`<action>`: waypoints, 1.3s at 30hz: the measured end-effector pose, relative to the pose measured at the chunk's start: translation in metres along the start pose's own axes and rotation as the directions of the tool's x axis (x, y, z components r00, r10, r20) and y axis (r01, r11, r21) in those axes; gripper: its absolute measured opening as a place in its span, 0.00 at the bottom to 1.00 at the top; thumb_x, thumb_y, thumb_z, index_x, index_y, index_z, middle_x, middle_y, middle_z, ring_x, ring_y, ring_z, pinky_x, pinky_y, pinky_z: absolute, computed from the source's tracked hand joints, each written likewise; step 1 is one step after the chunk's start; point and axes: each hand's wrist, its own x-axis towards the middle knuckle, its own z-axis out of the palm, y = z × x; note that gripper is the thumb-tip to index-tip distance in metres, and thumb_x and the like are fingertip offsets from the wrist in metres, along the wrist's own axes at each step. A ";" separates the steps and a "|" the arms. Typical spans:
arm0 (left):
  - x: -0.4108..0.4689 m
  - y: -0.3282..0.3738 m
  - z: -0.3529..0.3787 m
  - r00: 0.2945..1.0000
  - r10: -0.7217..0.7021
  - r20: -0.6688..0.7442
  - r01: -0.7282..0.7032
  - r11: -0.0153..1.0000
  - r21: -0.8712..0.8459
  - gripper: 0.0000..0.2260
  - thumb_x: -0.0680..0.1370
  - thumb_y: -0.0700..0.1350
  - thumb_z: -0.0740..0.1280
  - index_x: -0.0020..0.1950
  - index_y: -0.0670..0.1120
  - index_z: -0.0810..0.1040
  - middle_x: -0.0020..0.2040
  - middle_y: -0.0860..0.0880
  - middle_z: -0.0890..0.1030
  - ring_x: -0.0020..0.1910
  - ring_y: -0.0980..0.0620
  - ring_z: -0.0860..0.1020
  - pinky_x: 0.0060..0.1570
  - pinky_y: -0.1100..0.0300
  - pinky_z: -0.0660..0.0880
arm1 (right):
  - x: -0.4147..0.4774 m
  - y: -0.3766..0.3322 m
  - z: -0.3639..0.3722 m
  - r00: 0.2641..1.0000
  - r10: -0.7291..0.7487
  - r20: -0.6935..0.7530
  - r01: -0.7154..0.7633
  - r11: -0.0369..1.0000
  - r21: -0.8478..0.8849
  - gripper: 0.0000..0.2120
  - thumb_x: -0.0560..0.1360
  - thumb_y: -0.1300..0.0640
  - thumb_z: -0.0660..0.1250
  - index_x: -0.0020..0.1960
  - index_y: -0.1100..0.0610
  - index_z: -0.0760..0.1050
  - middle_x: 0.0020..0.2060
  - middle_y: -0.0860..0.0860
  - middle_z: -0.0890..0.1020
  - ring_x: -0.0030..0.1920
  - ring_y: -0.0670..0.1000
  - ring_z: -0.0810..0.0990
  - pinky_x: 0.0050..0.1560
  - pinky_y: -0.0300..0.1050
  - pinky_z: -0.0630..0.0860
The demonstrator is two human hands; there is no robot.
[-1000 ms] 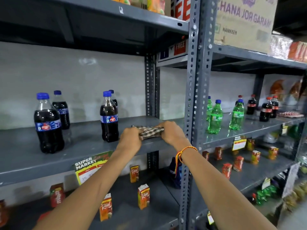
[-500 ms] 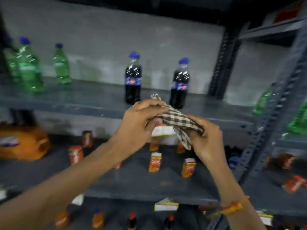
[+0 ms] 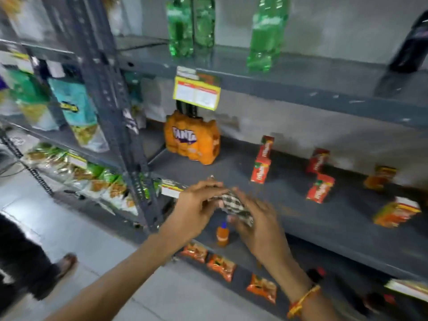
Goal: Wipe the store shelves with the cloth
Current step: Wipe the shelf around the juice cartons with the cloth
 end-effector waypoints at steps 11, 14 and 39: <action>0.037 -0.176 -0.040 0.983 0.026 0.183 -0.002 0.992 -0.128 0.15 0.71 0.31 0.64 0.56 0.40 0.79 0.57 0.45 0.78 0.58 0.54 0.71 0.59 0.76 0.60 | 0.122 -0.042 0.120 0.963 0.268 0.032 -0.236 0.894 -0.381 0.17 0.72 0.53 0.61 0.60 0.46 0.74 0.52 0.55 0.84 0.51 0.60 0.82 0.51 0.57 0.80; 0.075 -0.190 -0.035 0.987 -0.013 0.158 0.048 0.975 -0.219 0.15 0.73 0.29 0.65 0.58 0.39 0.77 0.61 0.44 0.76 0.60 0.54 0.72 0.59 0.77 0.62 | 0.172 -0.045 0.103 0.960 0.274 0.051 -0.220 0.857 -0.465 0.19 0.74 0.58 0.61 0.63 0.46 0.72 0.60 0.55 0.80 0.56 0.61 0.79 0.53 0.55 0.78; 0.097 -0.324 0.014 0.854 -0.471 0.220 0.361 0.842 0.401 0.30 0.74 0.55 0.35 0.74 0.48 0.56 0.75 0.50 0.57 0.74 0.53 0.51 0.71 0.55 0.48 | 0.231 0.035 0.222 0.931 0.228 0.284 -0.096 0.906 -0.413 0.20 0.77 0.51 0.57 0.68 0.37 0.63 0.74 0.47 0.64 0.74 0.54 0.57 0.72 0.66 0.49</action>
